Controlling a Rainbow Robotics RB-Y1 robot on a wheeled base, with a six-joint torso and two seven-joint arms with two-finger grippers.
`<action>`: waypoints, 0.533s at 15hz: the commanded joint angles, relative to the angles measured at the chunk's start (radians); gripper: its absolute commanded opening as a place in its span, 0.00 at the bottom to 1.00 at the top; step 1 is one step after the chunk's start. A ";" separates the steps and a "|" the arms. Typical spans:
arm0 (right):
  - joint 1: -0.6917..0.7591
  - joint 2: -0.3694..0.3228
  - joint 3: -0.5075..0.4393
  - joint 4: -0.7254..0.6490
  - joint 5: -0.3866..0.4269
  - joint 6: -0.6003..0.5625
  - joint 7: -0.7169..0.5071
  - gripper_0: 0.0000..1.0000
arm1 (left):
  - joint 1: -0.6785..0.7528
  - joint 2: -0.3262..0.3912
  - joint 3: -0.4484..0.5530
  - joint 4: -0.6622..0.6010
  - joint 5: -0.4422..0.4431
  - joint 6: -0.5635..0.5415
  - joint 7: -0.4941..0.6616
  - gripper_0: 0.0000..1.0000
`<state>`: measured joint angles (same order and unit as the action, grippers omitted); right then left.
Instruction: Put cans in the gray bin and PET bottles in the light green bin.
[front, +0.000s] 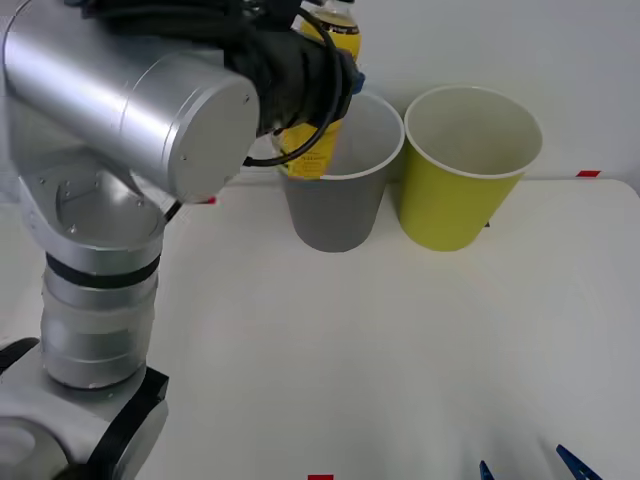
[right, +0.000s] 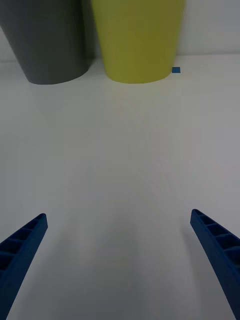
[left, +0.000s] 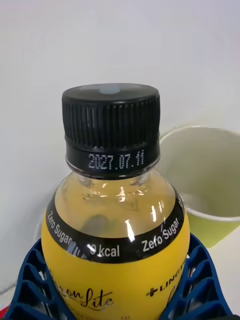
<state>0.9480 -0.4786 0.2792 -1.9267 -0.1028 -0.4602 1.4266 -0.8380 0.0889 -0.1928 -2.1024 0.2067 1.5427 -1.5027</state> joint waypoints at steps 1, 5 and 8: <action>0.000 0.000 0.000 0.000 0.000 0.000 0.000 1.00 | -0.151 -0.063 0.007 0.166 -0.003 -0.010 -0.001 0.00; 0.000 0.000 0.000 0.000 0.000 0.000 0.000 1.00 | -0.225 -0.106 0.012 0.314 -0.021 -0.144 -0.004 0.00; 0.000 0.000 0.000 0.000 0.000 0.000 0.000 1.00 | -0.225 -0.106 -0.017 0.415 0.028 -0.328 -0.014 0.00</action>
<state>0.9480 -0.4786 0.2792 -1.9267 -0.1028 -0.4602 1.4266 -1.0617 -0.0171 -0.1946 -1.7390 0.2032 1.2914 -1.5125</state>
